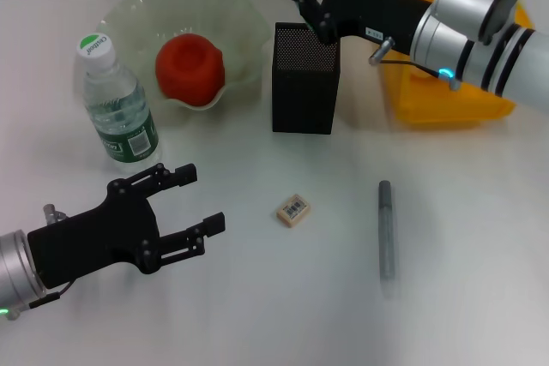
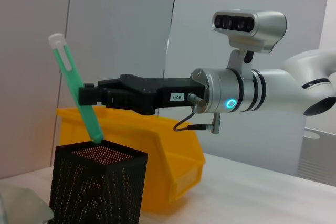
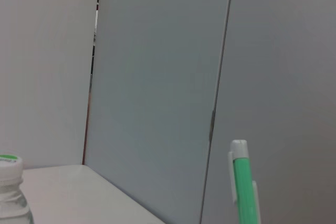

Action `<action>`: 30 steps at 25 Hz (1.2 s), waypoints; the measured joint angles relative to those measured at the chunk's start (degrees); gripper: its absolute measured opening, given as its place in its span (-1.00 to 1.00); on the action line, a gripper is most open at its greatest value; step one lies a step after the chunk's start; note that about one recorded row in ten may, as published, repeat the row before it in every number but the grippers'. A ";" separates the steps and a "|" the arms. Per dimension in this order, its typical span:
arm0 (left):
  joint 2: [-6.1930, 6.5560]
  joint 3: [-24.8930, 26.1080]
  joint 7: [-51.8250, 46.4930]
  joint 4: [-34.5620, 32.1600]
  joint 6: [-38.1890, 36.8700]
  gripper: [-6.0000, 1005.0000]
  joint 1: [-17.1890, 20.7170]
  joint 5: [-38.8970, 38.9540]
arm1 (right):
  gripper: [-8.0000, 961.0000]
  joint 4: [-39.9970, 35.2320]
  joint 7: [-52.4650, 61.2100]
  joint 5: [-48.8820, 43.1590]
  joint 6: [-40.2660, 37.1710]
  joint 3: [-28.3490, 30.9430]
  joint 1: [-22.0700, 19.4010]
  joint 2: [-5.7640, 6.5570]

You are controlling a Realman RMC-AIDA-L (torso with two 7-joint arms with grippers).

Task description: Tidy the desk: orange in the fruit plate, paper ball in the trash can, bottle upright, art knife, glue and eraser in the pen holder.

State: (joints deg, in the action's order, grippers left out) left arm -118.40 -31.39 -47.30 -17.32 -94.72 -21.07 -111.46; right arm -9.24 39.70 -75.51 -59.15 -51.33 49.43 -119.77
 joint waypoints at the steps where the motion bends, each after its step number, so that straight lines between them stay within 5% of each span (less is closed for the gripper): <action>1: 0.01 -0.03 0.04 -0.03 0.00 0.58 -0.01 -0.03 | -0.82 0.28 0.03 -0.05 0.22 -0.01 0.23 -0.01; 30: -0.16 -0.16 -0.03 0.27 -0.01 0.58 -0.27 0.03 | -0.70 1.36 2.25 -0.44 -2.64 -0.19 -1.18 -0.08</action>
State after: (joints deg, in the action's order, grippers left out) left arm -118.57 -31.55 -47.33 -17.05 -94.74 -21.34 -111.43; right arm -7.88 41.94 -75.95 -61.79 -51.52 48.25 -119.86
